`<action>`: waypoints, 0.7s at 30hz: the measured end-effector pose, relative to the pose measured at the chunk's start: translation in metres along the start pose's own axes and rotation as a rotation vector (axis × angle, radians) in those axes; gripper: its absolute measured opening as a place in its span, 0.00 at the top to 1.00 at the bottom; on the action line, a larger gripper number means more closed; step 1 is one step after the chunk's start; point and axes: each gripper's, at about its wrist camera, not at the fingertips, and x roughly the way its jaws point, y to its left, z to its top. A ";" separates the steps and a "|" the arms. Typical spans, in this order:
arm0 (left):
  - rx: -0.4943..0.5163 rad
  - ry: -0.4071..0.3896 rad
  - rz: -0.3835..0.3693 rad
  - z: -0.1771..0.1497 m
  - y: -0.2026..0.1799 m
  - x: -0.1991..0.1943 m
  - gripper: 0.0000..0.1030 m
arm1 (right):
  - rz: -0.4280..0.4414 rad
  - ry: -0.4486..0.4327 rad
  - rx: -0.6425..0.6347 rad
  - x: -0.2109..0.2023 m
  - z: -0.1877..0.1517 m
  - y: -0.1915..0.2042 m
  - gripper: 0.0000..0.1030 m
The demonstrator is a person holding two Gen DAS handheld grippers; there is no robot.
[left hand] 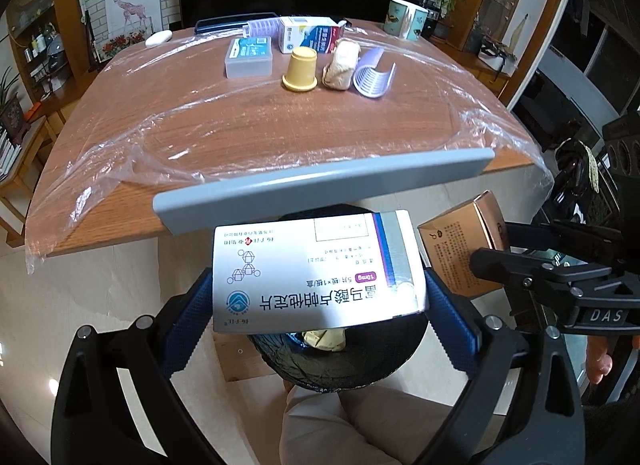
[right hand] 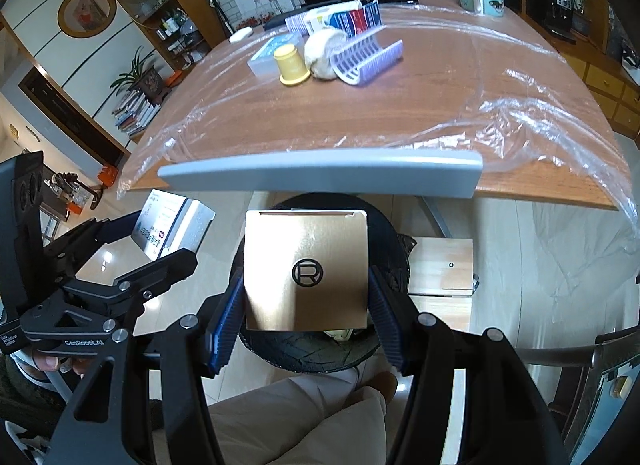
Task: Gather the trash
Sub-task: 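Carry the white medicine box and brown box over the wastebasket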
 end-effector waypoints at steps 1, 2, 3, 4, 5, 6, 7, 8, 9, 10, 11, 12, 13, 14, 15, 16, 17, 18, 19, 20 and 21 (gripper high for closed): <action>0.002 0.004 -0.001 -0.001 0.000 0.001 0.05 | -0.002 0.005 0.001 0.002 -0.001 0.000 0.44; 0.005 0.008 0.000 -0.002 0.000 0.002 0.05 | -0.003 0.009 0.002 0.005 -0.001 0.000 0.44; 0.007 0.011 0.002 -0.002 0.000 0.003 0.05 | -0.004 0.011 0.002 0.006 -0.001 0.000 0.44; 0.010 0.013 0.003 -0.003 0.000 0.004 0.05 | -0.007 0.015 0.001 0.008 -0.002 0.000 0.44; 0.011 0.015 0.004 -0.003 0.000 0.005 0.05 | -0.009 0.018 0.000 0.010 -0.002 -0.001 0.44; 0.012 0.017 0.006 -0.004 0.000 0.006 0.05 | -0.011 0.021 0.000 0.011 -0.002 -0.001 0.44; 0.013 0.020 0.007 -0.004 0.001 0.007 0.05 | -0.014 0.025 -0.001 0.013 -0.003 -0.001 0.44; 0.013 0.022 0.008 -0.005 0.001 0.008 0.05 | -0.016 0.027 -0.002 0.014 -0.003 -0.001 0.44; 0.015 0.026 0.010 -0.005 0.001 0.010 0.05 | -0.019 0.030 -0.002 0.016 -0.003 -0.001 0.44; 0.016 0.029 0.012 -0.006 0.001 0.011 0.05 | -0.022 0.034 -0.002 0.019 -0.003 -0.002 0.44; 0.018 0.034 0.013 -0.007 0.002 0.013 0.05 | -0.023 0.037 -0.001 0.020 -0.003 -0.002 0.44; 0.019 0.038 0.015 -0.007 0.002 0.014 0.05 | -0.025 0.041 -0.001 0.022 -0.003 -0.002 0.44; 0.020 0.041 0.016 -0.008 0.002 0.016 0.05 | -0.026 0.044 -0.002 0.024 -0.003 -0.002 0.44; 0.021 0.045 0.018 -0.009 0.003 0.018 0.05 | -0.029 0.049 -0.003 0.026 -0.003 -0.002 0.44; 0.023 0.052 0.019 -0.010 0.003 0.020 0.05 | -0.031 0.053 -0.003 0.028 -0.002 -0.002 0.44; 0.024 0.056 0.020 -0.011 0.003 0.022 0.05 | -0.034 0.058 -0.003 0.031 -0.002 -0.003 0.44; 0.025 0.061 0.021 -0.011 0.004 0.023 0.05 | -0.036 0.062 -0.003 0.033 -0.003 -0.003 0.44; 0.027 0.066 0.022 -0.012 0.004 0.026 0.05 | -0.038 0.065 -0.003 0.035 -0.003 -0.003 0.44; 0.029 0.072 0.023 -0.014 0.004 0.028 0.05 | -0.040 0.070 -0.001 0.037 -0.003 -0.004 0.44; 0.031 0.077 0.026 -0.015 0.004 0.030 0.05 | -0.042 0.075 0.000 0.040 -0.004 -0.004 0.44; 0.034 0.082 0.029 -0.016 0.004 0.032 0.05 | -0.043 0.077 0.000 0.041 -0.004 -0.005 0.44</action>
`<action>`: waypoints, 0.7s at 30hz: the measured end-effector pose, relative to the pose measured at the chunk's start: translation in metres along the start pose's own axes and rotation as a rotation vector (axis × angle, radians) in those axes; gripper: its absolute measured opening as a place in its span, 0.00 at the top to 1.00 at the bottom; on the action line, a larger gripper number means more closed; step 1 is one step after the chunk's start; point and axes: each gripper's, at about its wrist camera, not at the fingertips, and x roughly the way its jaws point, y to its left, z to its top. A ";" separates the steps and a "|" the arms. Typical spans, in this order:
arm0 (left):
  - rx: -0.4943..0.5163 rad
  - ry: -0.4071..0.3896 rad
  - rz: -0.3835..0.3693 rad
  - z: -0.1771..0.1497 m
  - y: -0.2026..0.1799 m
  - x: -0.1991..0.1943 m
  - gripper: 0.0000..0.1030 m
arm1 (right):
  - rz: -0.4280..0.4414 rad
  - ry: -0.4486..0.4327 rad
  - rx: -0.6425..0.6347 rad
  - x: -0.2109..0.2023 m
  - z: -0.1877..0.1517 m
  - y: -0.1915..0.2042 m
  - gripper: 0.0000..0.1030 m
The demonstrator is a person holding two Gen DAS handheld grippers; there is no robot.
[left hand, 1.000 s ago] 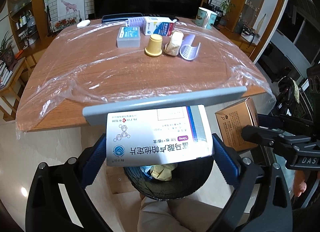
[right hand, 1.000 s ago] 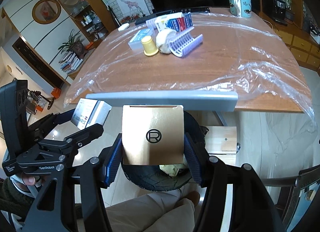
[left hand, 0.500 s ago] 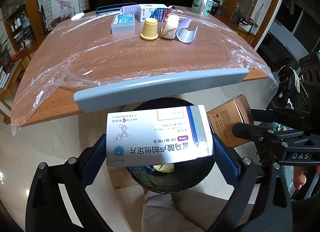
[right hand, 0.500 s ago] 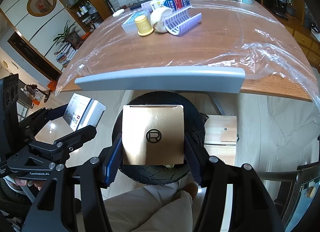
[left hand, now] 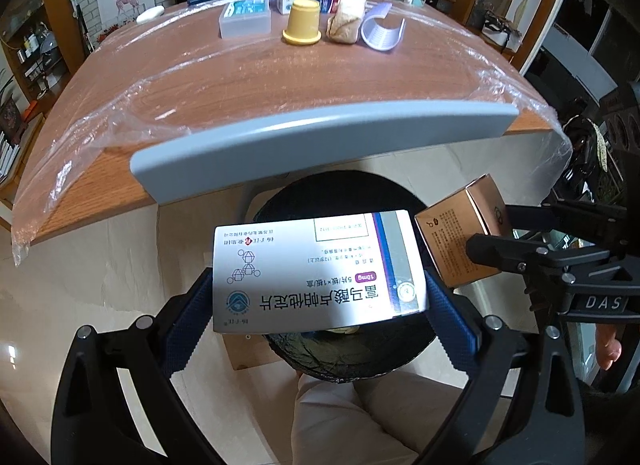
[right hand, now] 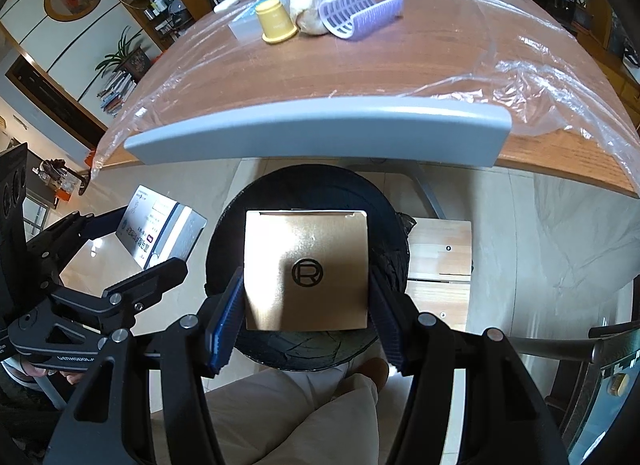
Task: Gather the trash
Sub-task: 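Carry the white medicine box and brown box over the wastebasket, then open the right tool to drop the brown box into the wastebasket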
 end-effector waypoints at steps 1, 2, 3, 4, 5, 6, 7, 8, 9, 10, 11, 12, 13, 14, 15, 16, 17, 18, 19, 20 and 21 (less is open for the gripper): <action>0.002 0.005 0.002 -0.001 0.000 0.002 0.05 | -0.004 0.005 -0.002 0.003 0.000 0.000 0.44; 0.004 0.008 0.003 -0.001 0.000 0.003 0.05 | -0.006 0.008 -0.003 0.004 0.000 0.000 0.44; 0.006 0.013 0.006 -0.002 0.000 0.005 0.05 | -0.009 0.012 -0.003 0.006 -0.001 0.000 0.44; 0.007 0.017 0.008 -0.003 0.001 0.007 0.05 | -0.013 0.016 -0.004 0.009 -0.001 0.000 0.44; 0.007 0.021 0.010 -0.004 0.001 0.009 0.05 | -0.015 0.019 -0.004 0.011 -0.001 0.000 0.44; 0.008 0.025 0.010 -0.004 0.001 0.010 0.05 | -0.017 0.023 -0.003 0.012 -0.001 -0.001 0.44; 0.010 0.029 0.011 -0.005 0.002 0.012 0.05 | -0.019 0.027 -0.002 0.014 -0.001 -0.001 0.44; 0.013 0.033 0.013 -0.005 0.002 0.014 0.05 | -0.020 0.029 -0.002 0.015 -0.001 -0.002 0.44; 0.015 0.036 0.014 -0.006 0.003 0.015 0.05 | -0.023 0.032 -0.003 0.016 -0.001 -0.002 0.44; 0.017 0.040 0.015 -0.006 0.003 0.017 0.05 | -0.027 0.033 -0.003 0.017 0.000 -0.002 0.44; 0.020 0.044 0.016 -0.007 0.003 0.018 0.05 | -0.029 0.034 -0.004 0.018 0.000 -0.003 0.44; 0.024 0.049 0.018 -0.007 0.004 0.020 0.05 | -0.033 0.036 -0.004 0.020 0.001 -0.003 0.44; 0.026 0.051 0.019 -0.007 0.004 0.021 0.05 | -0.037 0.037 -0.004 0.021 0.001 -0.004 0.44; 0.029 0.056 0.021 -0.007 0.004 0.023 0.05 | -0.039 0.038 -0.004 0.022 0.001 -0.005 0.44; 0.031 0.059 0.022 -0.007 0.004 0.025 0.05 | -0.042 0.040 -0.004 0.024 0.001 -0.006 0.44; 0.033 0.063 0.024 -0.006 0.005 0.027 0.05 | -0.046 0.043 -0.003 0.026 0.002 -0.006 0.44; 0.035 0.066 0.025 -0.005 0.004 0.029 0.05 | -0.048 0.044 -0.003 0.027 0.002 -0.007 0.44; 0.037 0.069 0.026 -0.005 0.004 0.031 0.05 | -0.050 0.046 -0.003 0.028 0.002 -0.007 0.44; 0.039 0.071 0.026 -0.005 0.005 0.032 0.05 | -0.053 0.048 -0.003 0.029 0.002 -0.007 0.44; 0.041 0.073 0.027 -0.005 0.004 0.033 0.05 | -0.056 0.050 -0.004 0.030 0.002 -0.007 0.44; 0.043 0.075 0.028 -0.004 0.004 0.034 0.05 | -0.058 0.052 -0.004 0.031 0.001 -0.008 0.44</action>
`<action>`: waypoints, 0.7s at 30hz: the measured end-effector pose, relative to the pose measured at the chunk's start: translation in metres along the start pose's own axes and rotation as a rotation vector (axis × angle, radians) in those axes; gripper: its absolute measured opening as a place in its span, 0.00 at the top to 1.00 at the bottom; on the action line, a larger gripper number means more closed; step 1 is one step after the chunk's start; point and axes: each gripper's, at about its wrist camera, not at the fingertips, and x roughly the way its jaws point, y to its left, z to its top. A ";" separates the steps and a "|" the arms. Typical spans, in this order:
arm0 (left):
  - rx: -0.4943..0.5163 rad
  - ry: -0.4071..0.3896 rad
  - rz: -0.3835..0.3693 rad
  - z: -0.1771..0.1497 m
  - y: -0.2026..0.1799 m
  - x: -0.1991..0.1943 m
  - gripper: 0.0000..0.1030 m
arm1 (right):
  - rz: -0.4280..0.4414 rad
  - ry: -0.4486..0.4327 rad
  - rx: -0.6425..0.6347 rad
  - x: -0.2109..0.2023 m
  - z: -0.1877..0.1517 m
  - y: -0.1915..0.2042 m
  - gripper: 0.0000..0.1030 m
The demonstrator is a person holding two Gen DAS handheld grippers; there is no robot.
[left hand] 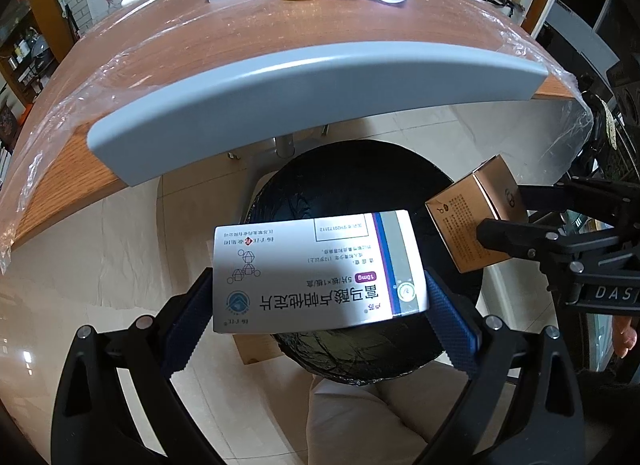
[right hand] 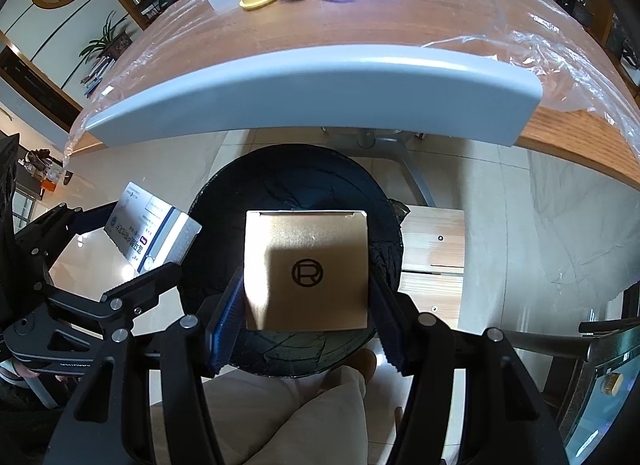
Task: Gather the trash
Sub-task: 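Open the right tool to drop the brown box into the wastebasket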
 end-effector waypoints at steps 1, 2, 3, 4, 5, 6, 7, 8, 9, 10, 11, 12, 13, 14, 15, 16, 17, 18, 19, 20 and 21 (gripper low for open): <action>0.001 0.002 0.001 0.000 0.000 0.001 0.05 | -0.002 0.003 0.000 0.001 0.000 -0.001 0.44; 0.002 0.003 0.001 0.000 0.000 0.003 0.05 | -0.004 0.005 0.000 0.002 0.000 -0.001 0.44; 0.003 0.006 0.002 0.001 0.001 0.005 0.05 | -0.005 0.007 0.001 0.003 0.000 -0.002 0.44; 0.005 0.009 0.002 0.001 0.001 0.006 0.05 | -0.006 0.010 0.002 0.004 0.000 -0.002 0.44; 0.006 0.010 0.002 0.001 0.002 0.006 0.05 | -0.008 0.012 0.002 0.006 -0.001 -0.002 0.44; 0.010 0.013 0.003 0.002 0.002 0.007 0.05 | -0.009 0.014 0.003 0.007 0.000 -0.002 0.44; 0.012 0.014 0.004 0.001 0.002 0.008 0.05 | -0.011 0.016 0.004 0.009 0.000 -0.003 0.44; 0.014 0.015 0.004 0.000 0.001 0.009 0.05 | -0.010 0.017 0.004 0.009 0.000 -0.003 0.44; 0.018 0.013 -0.002 0.000 0.001 0.009 0.05 | -0.008 0.017 0.004 0.009 0.000 -0.002 0.44; 0.022 0.010 -0.012 0.000 0.001 0.009 0.05 | -0.005 0.016 0.007 0.009 0.000 -0.002 0.43; 0.025 0.010 -0.016 0.000 0.000 0.009 0.05 | -0.003 0.012 0.010 0.007 -0.001 -0.003 0.43; 0.030 0.008 -0.017 0.000 0.000 0.009 0.04 | -0.003 0.010 0.014 0.007 -0.001 -0.004 0.41; 0.035 0.007 -0.015 0.000 0.000 0.009 0.04 | 0.000 0.003 0.021 0.005 -0.001 -0.006 0.33; 0.036 0.008 -0.017 0.000 0.000 0.010 0.04 | 0.001 -0.005 0.026 0.003 -0.001 -0.006 0.28; 0.035 0.011 -0.024 0.000 0.001 0.009 0.04 | 0.003 -0.010 0.029 0.001 -0.001 -0.007 0.28; 0.033 0.014 -0.031 0.000 0.001 0.009 0.04 | 0.002 -0.015 0.029 -0.001 -0.001 -0.007 0.27; 0.031 0.017 -0.040 -0.001 0.003 0.009 0.04 | -0.001 -0.018 0.029 -0.001 -0.001 -0.007 0.26; 0.030 0.019 -0.043 -0.001 0.004 0.009 0.04 | -0.005 -0.024 0.030 -0.004 -0.001 -0.007 0.26; 0.031 0.017 -0.044 -0.001 0.005 0.008 0.04 | -0.005 -0.029 0.031 -0.006 -0.001 -0.008 0.26; 0.032 0.014 -0.047 -0.001 0.005 0.006 0.04 | -0.002 -0.036 0.034 -0.009 -0.001 -0.008 0.26; 0.033 0.014 -0.051 -0.001 0.006 0.005 0.04 | 0.000 -0.042 0.037 -0.012 -0.001 -0.009 0.26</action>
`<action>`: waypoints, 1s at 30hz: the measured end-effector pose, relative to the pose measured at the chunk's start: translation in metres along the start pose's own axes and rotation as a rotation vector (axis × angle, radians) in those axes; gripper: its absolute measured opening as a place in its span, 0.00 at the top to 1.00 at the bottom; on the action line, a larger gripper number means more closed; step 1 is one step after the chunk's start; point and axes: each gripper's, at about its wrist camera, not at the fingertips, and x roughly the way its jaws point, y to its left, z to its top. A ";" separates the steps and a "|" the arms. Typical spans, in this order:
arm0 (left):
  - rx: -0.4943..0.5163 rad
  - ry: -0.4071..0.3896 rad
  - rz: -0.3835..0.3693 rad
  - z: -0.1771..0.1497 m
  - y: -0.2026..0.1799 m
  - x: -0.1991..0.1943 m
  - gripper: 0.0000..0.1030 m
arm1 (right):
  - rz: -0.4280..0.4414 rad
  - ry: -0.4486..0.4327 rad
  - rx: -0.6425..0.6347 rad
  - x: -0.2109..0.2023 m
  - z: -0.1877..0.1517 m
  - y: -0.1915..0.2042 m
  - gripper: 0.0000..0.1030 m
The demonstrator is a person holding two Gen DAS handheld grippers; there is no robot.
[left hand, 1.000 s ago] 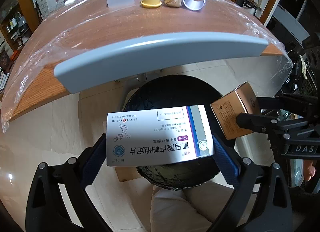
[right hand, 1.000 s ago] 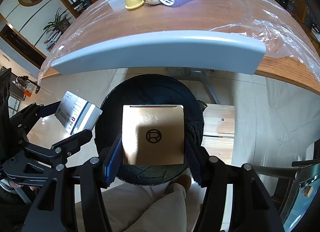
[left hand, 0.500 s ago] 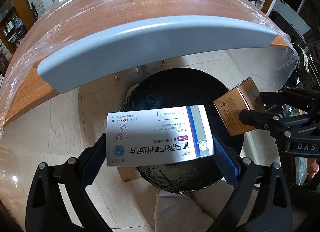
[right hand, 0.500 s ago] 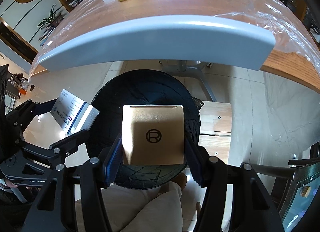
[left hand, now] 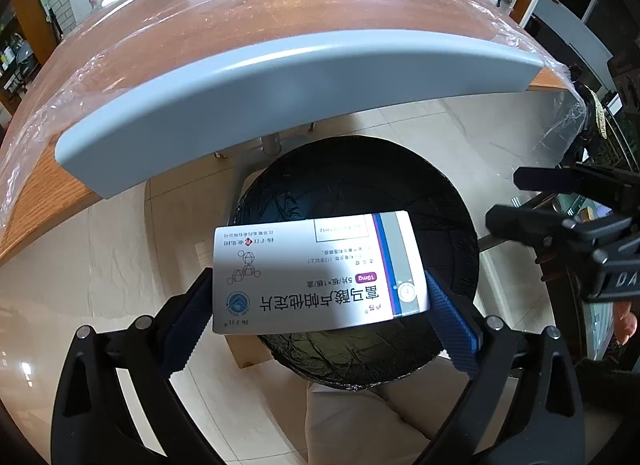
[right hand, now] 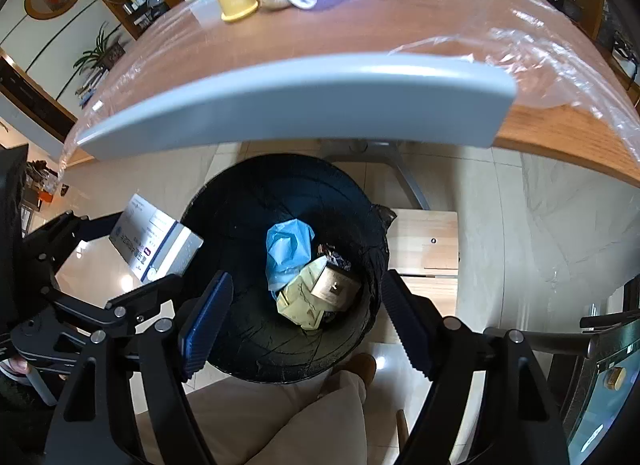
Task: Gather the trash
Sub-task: 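Open the right tool to drop the brown box into the wastebasket, then open the left tool to drop the white medicine box into the wastebasket, then move both open tools back over the table toward the remaining items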
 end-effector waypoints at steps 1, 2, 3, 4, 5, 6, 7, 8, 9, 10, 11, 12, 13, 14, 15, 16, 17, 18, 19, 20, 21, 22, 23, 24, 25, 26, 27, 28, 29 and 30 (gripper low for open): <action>-0.001 -0.002 -0.004 0.000 0.001 -0.001 0.04 | 0.001 -0.006 0.002 -0.003 0.000 -0.001 0.26; -0.001 -0.004 -0.008 0.001 0.001 -0.003 0.04 | 0.002 -0.011 0.004 -0.005 0.000 -0.001 0.26; -0.001 -0.004 -0.015 0.001 0.002 -0.003 0.04 | 0.003 -0.014 0.006 -0.006 0.001 -0.003 0.26; -0.001 -0.002 -0.017 0.002 0.002 -0.004 0.04 | 0.002 -0.019 0.008 -0.008 0.001 -0.003 0.26; 0.000 0.002 -0.019 0.003 0.003 -0.004 0.04 | 0.002 -0.023 0.011 -0.010 0.002 -0.004 0.26; 0.000 0.004 -0.021 0.003 0.003 -0.004 0.04 | 0.003 -0.025 0.014 -0.011 0.001 -0.004 0.26; 0.000 0.005 -0.021 0.003 0.004 -0.005 0.04 | 0.005 -0.028 0.018 -0.012 0.002 -0.005 0.26; 0.002 0.002 -0.014 0.005 0.003 -0.006 0.04 | 0.005 -0.031 0.022 -0.013 0.002 -0.006 0.26; 0.004 -0.001 -0.008 0.005 0.002 -0.007 0.04 | 0.005 -0.032 0.023 -0.014 0.003 -0.007 0.26; 0.007 -0.004 -0.004 0.005 0.002 -0.008 0.04 | 0.007 -0.035 0.027 -0.014 0.003 -0.007 0.26; 0.009 -0.007 -0.002 0.005 0.002 -0.007 0.04 | 0.008 -0.038 0.028 -0.015 0.002 -0.006 0.26; 0.012 -0.015 0.003 0.005 0.002 -0.010 0.04 | 0.007 -0.041 0.028 -0.016 0.003 -0.006 0.26; 0.015 -0.019 0.007 0.007 0.003 -0.011 0.04 | 0.008 -0.045 0.028 -0.017 0.003 -0.006 0.26; 0.019 -0.024 0.010 0.008 0.003 -0.014 0.04 | 0.010 -0.047 0.028 -0.018 0.004 -0.005 0.26; 0.024 -0.030 0.015 0.008 0.003 -0.017 0.04 | 0.012 -0.051 0.028 -0.019 0.005 -0.005 0.26; 0.029 -0.036 0.017 0.008 0.003 -0.019 0.04 | 0.014 -0.056 0.028 -0.021 0.006 -0.004 0.26; 0.031 -0.039 0.018 0.009 0.003 -0.021 0.04 | 0.015 -0.059 0.027 -0.022 0.007 -0.003 0.26; 0.032 -0.044 0.019 0.010 0.003 -0.023 0.04 | 0.016 -0.064 0.027 -0.024 0.008 -0.002 0.26; 0.032 -0.049 0.019 0.011 0.002 -0.025 0.04 | 0.018 -0.072 0.029 -0.027 0.009 -0.001 0.26; 0.031 -0.059 0.018 0.012 0.003 -0.029 0.04 | 0.020 -0.078 0.030 -0.030 0.011 0.000 0.26; 0.029 -0.067 0.015 0.013 0.001 -0.032 0.04 | 0.024 -0.088 0.032 -0.034 0.012 0.000 0.26; 0.027 -0.076 0.012 0.014 0.002 -0.036 0.04 | 0.026 -0.099 0.032 -0.038 0.014 0.002 0.26; 0.023 -0.088 0.009 0.015 0.002 -0.041 0.04 | 0.024 -0.113 0.030 -0.042 0.016 0.003 0.26; 0.021 -0.097 0.008 0.016 0.003 -0.044 0.04 | 0.018 -0.128 0.026 -0.048 0.018 0.004 0.26; 0.017 -0.113 0.006 0.018 0.004 -0.049 0.04 | 0.014 -0.143 0.021 -0.053 0.020 0.005 0.26; 0.015 -0.123 0.006 0.019 0.004 -0.053 0.04 | 0.010 -0.155 0.017 -0.056 0.023 0.006 0.26; 0.010 -0.140 0.003 0.022 0.006 -0.060 0.04 | 0.002 -0.170 0.010 -0.061 0.026 0.007 0.26; 0.006 -0.155 0.000 0.024 0.009 -0.066 0.04 | -0.014 -0.189 -0.002 -0.066 0.030 0.009 0.26; 0.000 -0.171 -0.003 0.027 0.012 -0.072 0.04 | -0.025 -0.200 -0.009 -0.069 0.033 0.009 0.24; -0.005 -0.185 -0.005 0.031 0.015 -0.077 0.04 | -0.041 -0.217 -0.017 -0.072 0.037 0.009 0.23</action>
